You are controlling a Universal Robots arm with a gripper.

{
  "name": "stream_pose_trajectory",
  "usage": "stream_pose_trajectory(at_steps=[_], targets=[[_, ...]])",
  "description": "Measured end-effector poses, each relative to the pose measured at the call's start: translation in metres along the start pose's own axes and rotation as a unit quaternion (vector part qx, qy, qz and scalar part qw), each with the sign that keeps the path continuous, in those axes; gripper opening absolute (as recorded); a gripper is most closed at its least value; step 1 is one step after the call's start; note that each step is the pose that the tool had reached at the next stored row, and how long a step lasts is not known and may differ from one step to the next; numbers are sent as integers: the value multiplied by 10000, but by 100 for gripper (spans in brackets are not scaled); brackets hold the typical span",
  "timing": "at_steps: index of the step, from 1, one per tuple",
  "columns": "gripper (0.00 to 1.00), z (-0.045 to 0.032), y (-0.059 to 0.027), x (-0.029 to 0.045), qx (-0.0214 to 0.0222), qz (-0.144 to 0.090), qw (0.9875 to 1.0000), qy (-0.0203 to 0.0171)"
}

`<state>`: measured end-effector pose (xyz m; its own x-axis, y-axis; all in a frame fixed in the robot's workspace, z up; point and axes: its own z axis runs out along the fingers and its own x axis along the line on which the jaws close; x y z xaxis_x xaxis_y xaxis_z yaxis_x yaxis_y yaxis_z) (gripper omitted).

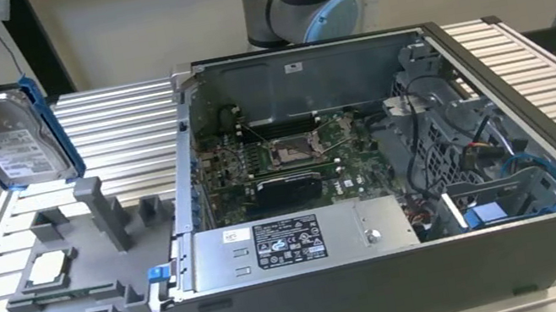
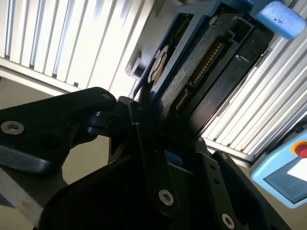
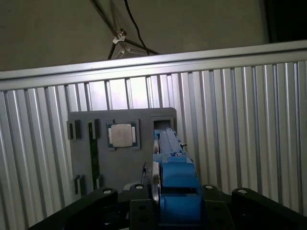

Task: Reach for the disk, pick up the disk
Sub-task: 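Pick up the disk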

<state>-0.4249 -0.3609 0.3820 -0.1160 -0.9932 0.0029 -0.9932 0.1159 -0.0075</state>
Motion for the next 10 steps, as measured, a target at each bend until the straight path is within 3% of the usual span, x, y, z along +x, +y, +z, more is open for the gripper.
stream_pose_trajectory(at_steps=[10], targets=[[0, -169, -1, 1, 0, 0, 10000, 0]])
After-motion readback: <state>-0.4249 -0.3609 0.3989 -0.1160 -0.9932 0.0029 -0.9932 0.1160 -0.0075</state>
